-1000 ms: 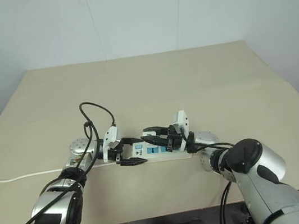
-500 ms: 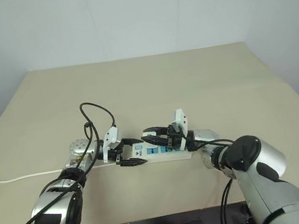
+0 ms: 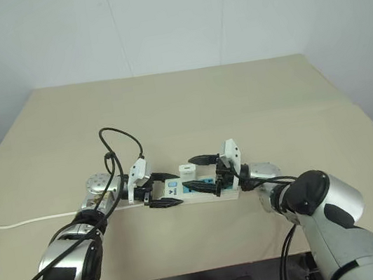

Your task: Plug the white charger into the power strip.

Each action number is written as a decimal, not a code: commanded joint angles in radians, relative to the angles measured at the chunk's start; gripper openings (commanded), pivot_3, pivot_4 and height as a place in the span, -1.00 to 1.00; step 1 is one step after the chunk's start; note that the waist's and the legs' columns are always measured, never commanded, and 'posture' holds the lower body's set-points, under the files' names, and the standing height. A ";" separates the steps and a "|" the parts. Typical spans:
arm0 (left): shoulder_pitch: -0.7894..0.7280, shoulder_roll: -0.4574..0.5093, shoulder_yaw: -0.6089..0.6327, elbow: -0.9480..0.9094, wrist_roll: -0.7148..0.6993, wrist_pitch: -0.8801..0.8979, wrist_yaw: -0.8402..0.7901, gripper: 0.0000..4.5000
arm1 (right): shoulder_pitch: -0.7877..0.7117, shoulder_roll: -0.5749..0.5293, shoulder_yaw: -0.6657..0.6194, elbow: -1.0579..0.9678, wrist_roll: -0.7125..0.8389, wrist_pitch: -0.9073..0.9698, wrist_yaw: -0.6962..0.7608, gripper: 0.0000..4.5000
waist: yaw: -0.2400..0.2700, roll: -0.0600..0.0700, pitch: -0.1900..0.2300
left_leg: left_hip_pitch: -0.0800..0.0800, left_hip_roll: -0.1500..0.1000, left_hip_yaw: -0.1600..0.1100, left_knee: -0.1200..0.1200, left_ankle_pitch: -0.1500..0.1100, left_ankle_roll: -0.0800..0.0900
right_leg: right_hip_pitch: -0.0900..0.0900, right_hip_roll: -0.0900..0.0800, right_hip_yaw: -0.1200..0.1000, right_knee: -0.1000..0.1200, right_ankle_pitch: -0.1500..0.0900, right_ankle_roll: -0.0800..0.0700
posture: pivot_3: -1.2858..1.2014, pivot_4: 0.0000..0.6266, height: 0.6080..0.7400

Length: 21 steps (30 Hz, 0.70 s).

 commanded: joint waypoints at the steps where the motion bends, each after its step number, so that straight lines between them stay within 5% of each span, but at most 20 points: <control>1: -0.020 0.023 0.019 -0.031 -0.025 -0.015 -0.015 0.46 | -0.018 -0.065 0.030 0.025 0.003 0.118 0.065 0.97 | 0.000 0.001 0.001 | -0.001 0.000 0.000 0.000 0.000 0.000 | -0.001 0.000 0.000 0.000 0.000 0.000 | 0.03 -0.52 1.00; 8: -0.004 0.027 0.012 -0.042 -0.029 -0.015 -0.018 0.46 | -0.132 -0.140 0.031 0.025 -0.004 0.161 0.110 0.97 | -0.004 0.009 0.007 | -0.014 0.000 0.003 0.000 0.003 -0.004 | -0.016 0.000 0.002 0.003 0.000 0.000 | 0.03 -0.52 1.00; 21: 0.007 0.018 0.007 -0.048 -0.037 -0.018 -0.015 0.46 | -0.230 -0.107 0.026 0.025 -0.015 0.224 0.138 0.97 | 0.001 0.011 0.009 | -0.019 -0.002 0.003 0.000 0.005 -0.008 | -0.020 -0.001 0.001 0.006 0.000 -0.001 | 0.03 -0.52 1.00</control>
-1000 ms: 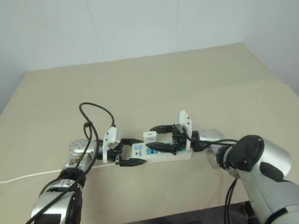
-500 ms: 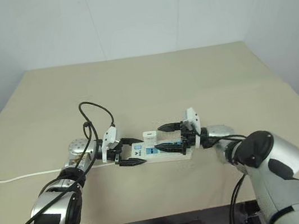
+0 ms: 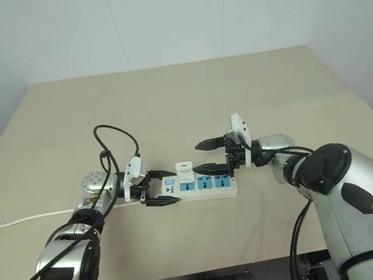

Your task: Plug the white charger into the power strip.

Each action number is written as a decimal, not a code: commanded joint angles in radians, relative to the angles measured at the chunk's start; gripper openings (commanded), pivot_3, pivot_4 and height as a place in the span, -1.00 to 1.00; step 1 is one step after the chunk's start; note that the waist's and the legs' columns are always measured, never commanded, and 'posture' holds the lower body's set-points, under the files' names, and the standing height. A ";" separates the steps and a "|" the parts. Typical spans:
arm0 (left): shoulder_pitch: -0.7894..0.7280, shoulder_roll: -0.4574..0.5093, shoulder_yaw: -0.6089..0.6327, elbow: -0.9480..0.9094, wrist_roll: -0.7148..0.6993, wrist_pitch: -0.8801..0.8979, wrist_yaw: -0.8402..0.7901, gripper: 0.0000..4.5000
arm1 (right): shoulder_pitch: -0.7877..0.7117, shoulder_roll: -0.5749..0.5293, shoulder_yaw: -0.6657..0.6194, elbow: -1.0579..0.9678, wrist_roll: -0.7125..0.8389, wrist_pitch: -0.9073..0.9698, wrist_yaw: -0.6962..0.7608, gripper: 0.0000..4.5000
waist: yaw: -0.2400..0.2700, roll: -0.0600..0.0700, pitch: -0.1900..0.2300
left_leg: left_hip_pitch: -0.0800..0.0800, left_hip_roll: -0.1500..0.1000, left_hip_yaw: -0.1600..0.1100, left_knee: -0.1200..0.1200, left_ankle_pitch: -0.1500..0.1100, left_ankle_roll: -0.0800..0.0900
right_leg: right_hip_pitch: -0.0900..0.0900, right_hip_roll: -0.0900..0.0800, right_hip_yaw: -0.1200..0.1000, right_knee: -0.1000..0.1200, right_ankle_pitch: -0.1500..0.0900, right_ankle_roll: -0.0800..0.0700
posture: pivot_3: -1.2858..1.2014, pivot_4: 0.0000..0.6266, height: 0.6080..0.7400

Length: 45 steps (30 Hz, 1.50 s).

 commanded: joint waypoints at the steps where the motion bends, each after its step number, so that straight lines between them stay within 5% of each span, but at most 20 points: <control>1: 0.005 0.002 0.002 -0.023 -0.004 -0.011 0.006 0.46 | -0.034 0.006 -0.008 0.024 -0.004 0.013 0.010 0.97 | 0.000 0.000 0.000 | 0.000 0.000 0.000 0.000 0.000 0.000 | 0.000 0.000 0.000 0.000 0.000 0.000 | 0.03 -0.52 1.00; 18: 0.006 0.000 0.000 -0.023 -0.005 -0.011 0.007 0.46 | 0.007 0.095 0.010 0.024 -0.036 -0.003 -0.068 0.97 | -0.002 0.000 0.000 | 0.000 -0.001 0.000 0.000 0.000 0.000 | -0.001 0.000 0.000 0.001 0.000 0.000 | 0.03 -0.52 1.00; 21: 0.006 -0.001 0.000 -0.022 -0.005 -0.012 0.005 0.46 | 0.005 0.094 0.004 0.024 -0.024 0.020 -0.065 0.72 | -0.002 0.000 0.000 | 0.000 -0.001 0.000 0.000 0.000 0.000 | -0.001 0.000 0.000 0.001 0.000 0.000 | 0.03 -0.52 1.00; 29: 0.001 -0.004 -0.001 -0.016 -0.002 -0.013 0.011 0.46 | 0.007 0.093 0.006 0.024 -0.029 0.019 -0.067 -0.47 | -0.002 0.000 0.000 | 0.000 -0.001 0.000 0.000 0.000 0.000 | -0.001 0.000 0.000 0.001 0.000 0.000 | 0.03 -0.52 1.00; 45: -0.002 0.004 -0.001 -0.015 -0.002 -0.014 0.010 0.46 | 0.100 0.124 0.064 0.024 -0.124 -0.265 -0.164 -0.50 | -0.004 0.000 0.000 | 0.001 -0.001 0.000 0.001 0.000 0.000 | 0.000 0.000 0.000 0.001 0.000 0.000 | 0.03 -0.52 1.00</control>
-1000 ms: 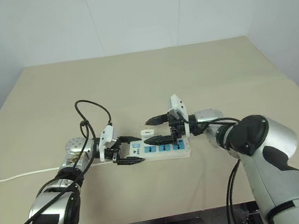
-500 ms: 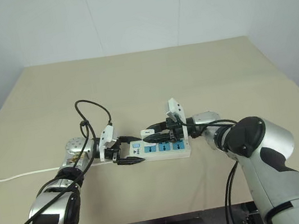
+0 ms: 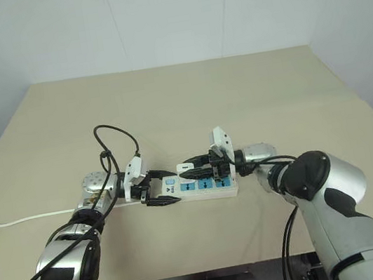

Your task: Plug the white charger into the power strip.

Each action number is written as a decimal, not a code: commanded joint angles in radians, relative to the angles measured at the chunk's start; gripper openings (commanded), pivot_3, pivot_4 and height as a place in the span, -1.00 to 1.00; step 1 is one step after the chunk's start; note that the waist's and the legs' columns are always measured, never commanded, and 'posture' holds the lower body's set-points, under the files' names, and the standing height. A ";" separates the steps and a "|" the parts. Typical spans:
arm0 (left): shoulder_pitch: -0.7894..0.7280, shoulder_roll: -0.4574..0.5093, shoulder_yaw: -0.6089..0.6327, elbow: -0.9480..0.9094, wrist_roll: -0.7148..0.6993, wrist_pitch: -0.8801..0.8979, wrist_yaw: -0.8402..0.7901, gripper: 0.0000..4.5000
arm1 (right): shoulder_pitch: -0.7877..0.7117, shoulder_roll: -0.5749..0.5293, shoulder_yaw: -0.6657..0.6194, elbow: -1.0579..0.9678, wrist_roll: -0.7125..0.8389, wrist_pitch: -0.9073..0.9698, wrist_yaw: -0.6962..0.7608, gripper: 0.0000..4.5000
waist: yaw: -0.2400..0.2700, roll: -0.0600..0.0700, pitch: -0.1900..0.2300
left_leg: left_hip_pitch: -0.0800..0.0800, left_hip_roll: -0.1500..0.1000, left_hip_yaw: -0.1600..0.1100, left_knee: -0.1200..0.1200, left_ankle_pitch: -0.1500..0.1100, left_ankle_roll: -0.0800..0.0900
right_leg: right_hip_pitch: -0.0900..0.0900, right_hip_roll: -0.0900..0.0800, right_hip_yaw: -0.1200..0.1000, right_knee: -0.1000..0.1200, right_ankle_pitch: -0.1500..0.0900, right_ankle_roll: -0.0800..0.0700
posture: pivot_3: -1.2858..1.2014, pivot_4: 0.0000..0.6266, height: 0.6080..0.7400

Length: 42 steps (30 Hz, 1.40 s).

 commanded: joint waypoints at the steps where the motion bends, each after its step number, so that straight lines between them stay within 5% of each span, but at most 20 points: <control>1: -0.004 0.002 0.002 -0.015 -0.001 -0.013 0.003 0.46 | 0.030 0.012 0.037 0.024 -0.048 -0.066 -0.050 -0.50 | -0.001 0.000 0.000 | 0.000 0.000 0.000 0.000 0.000 0.000 | 0.000 0.000 0.000 0.000 0.000 0.000 | 0.03 -0.52 1.00; 27: -0.002 0.004 0.000 -0.016 -0.001 -0.015 0.005 0.46 | 0.031 0.013 0.055 0.024 -0.054 -0.022 -0.072 -0.50 | -0.005 0.000 0.000 | 0.005 0.001 0.000 0.000 0.000 0.000 | 0.004 0.000 0.000 0.000 0.000 0.000 | 0.03 -0.52 1.00; 37: -0.003 0.006 -0.002 -0.011 0.003 -0.017 0.011 0.46 | 0.047 0.000 0.043 0.024 -0.070 -0.112 -0.090 0.95 | -0.002 0.000 0.000 | 0.005 0.000 0.000 -0.001 0.000 0.000 | 0.004 0.000 0.000 0.000 0.000 0.000 | 0.03 -0.52 1.00; 42: -0.005 0.005 -0.002 -0.008 0.004 -0.019 0.014 0.46 | 0.044 -0.015 0.047 0.024 -0.080 -0.122 -0.084 0.98 | -0.001 0.000 0.000 | 0.005 0.000 0.000 -0.001 0.000 0.000 | 0.004 0.000 0.000 0.000 0.000 0.000 | 0.03 -0.52 1.00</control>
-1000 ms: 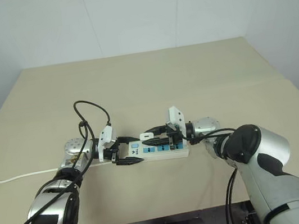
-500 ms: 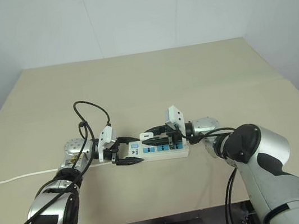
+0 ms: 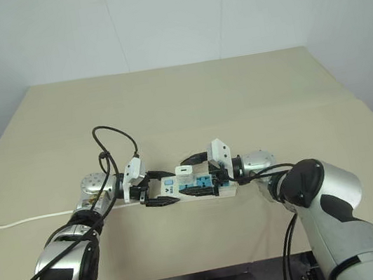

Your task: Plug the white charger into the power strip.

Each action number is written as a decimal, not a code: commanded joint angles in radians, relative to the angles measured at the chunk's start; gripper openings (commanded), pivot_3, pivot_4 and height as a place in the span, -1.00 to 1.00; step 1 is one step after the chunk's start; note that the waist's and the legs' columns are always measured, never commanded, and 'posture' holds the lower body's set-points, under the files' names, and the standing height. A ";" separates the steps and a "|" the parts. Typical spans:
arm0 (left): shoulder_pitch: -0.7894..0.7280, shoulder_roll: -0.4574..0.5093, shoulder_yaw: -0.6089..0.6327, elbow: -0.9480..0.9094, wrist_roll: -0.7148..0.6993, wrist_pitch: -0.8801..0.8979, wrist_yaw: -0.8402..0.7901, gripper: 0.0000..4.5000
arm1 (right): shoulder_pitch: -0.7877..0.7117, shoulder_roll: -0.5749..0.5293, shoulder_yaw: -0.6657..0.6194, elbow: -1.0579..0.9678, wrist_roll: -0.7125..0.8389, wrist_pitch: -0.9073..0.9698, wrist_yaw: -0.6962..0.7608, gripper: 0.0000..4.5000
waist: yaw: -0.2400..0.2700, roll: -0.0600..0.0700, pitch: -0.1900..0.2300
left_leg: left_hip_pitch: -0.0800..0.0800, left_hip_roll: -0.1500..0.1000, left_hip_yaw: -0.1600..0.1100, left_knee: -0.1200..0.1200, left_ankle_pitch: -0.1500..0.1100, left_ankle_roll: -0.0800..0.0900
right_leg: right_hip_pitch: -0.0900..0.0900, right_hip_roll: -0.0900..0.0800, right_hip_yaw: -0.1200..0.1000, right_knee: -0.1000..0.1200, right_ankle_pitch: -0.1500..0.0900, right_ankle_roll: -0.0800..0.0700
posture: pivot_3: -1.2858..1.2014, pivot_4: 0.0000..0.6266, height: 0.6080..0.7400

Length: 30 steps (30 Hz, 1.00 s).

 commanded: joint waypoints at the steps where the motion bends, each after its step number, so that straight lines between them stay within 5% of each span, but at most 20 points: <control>1: -0.013 0.001 0.002 -0.008 0.000 -0.003 0.002 0.46 | 0.011 -0.029 0.005 0.024 -0.015 -0.023 -0.004 0.98 | 0.000 0.000 0.000 | 0.000 0.000 0.000 0.000 0.000 0.000 | 0.000 0.000 0.000 0.000 0.000 0.000 | 0.03 -0.52 1.00; 3: -0.016 -0.002 0.009 -0.008 -0.008 0.009 0.002 0.46 | 0.005 -0.049 0.000 0.024 -0.012 -0.007 0.015 0.98 | 0.000 0.000 0.000 | 0.000 0.000 0.000 0.000 0.000 0.000 | 0.000 0.000 0.000 0.000 0.000 0.000 | 0.03 -0.52 1.00; 4: -0.016 -0.003 0.012 -0.009 -0.010 0.002 0.007 0.78 | 0.003 -0.056 -0.002 0.024 -0.011 -0.001 0.026 1.00 | 0.000 0.000 0.000 | 0.000 0.000 0.000 0.000 0.000 0.000 | 0.000 0.000 0.000 0.000 0.000 0.000 | 0.03 -0.52 1.00; 6: -0.019 -0.003 0.011 -0.013 -0.020 0.011 -0.018 0.99 | 0.004 -0.076 -0.012 0.024 -0.011 -0.015 0.038 1.00 | 0.000 0.000 0.000 | 0.000 0.000 0.000 0.000 0.000 0.000 | 0.000 0.000 0.000 0.000 0.000 0.000 | 0.03 -0.52 1.00; 14: -0.001 -0.005 0.045 -0.091 -0.118 0.012 -0.032 0.99 | 0.008 -0.173 -0.077 0.024 0.011 0.005 0.140 1.00 | 0.000 0.000 0.000 | -0.003 0.000 0.000 0.000 0.000 0.000 | -0.001 0.000 0.000 -0.001 0.000 0.000 | 0.03 -0.52 1.00; 20: 0.107 0.173 -0.057 -0.423 -0.357 0.252 -0.032 0.99 | -0.002 -0.335 -0.129 0.024 0.042 0.070 0.281 1.00 | 0.000 0.001 0.002 | -0.006 0.002 0.000 0.000 0.000 0.000 | -0.003 0.000 0.000 -0.003 0.000 0.000 | 0.03 -0.52 1.00; 23: 0.192 0.343 -0.121 -0.571 -0.446 0.315 -0.032 0.99 | 0.009 -0.449 -0.105 0.024 0.037 0.090 0.332 1.00 | 0.000 0.004 0.004 | -0.006 0.002 0.001 -0.001 0.000 0.001 | -0.004 0.001 0.001 -0.004 0.000 0.000 | 0.03 -0.52 1.00; 30: 0.286 0.475 -0.078 -0.604 -0.464 0.291 -0.032 0.99 | 0.000 -0.588 -0.073 0.024 0.020 0.112 0.424 1.00 | 0.006 0.019 0.015 | -0.004 0.000 0.002 -0.001 0.000 0.001 | -0.004 0.000 0.001 -0.005 0.000 0.000 | 0.03 -0.52 1.00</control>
